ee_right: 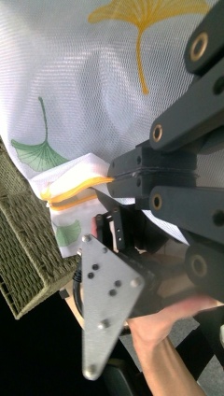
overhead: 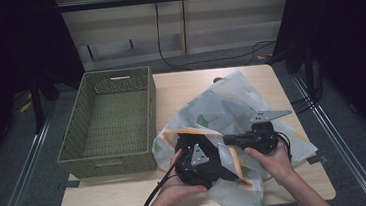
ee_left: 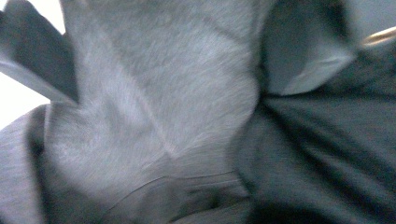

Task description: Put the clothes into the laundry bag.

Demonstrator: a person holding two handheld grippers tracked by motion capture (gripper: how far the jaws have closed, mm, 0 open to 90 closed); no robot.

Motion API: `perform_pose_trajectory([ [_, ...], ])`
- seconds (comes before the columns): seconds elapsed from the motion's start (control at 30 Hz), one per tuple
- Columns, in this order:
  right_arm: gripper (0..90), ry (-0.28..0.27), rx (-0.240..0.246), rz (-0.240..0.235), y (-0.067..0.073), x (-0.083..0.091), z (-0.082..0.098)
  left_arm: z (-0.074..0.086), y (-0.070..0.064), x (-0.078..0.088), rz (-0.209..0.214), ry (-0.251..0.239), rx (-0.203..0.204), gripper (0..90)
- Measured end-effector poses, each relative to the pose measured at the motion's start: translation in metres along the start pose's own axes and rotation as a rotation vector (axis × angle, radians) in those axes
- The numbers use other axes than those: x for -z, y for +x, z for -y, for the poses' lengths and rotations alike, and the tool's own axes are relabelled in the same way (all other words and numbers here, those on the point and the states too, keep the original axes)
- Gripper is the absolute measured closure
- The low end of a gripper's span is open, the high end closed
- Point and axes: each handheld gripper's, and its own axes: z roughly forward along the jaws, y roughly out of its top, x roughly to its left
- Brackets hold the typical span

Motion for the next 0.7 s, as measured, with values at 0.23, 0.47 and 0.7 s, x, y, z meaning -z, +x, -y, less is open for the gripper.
perform_pose_trajectory([
  [0.23, 89.9, -0.003, 0.017, -0.001, 0.004, 0.0, -0.004, -0.011, 0.011, 0.002, -0.07, -0.027, 0.043, 64.3],
  [0.47, 90.0, -0.034, 0.053, -0.03, 0.017, 0.002, -0.018, -0.026, 0.019, 0.004, -0.075, -0.12, 0.141, 73.3],
  [0.7, 90.0, -0.129, 0.081, -0.1, 0.047, 0.016, -0.036, -0.047, 0.017, 0.0, -0.151, -0.307, 0.26, 75.2],
])
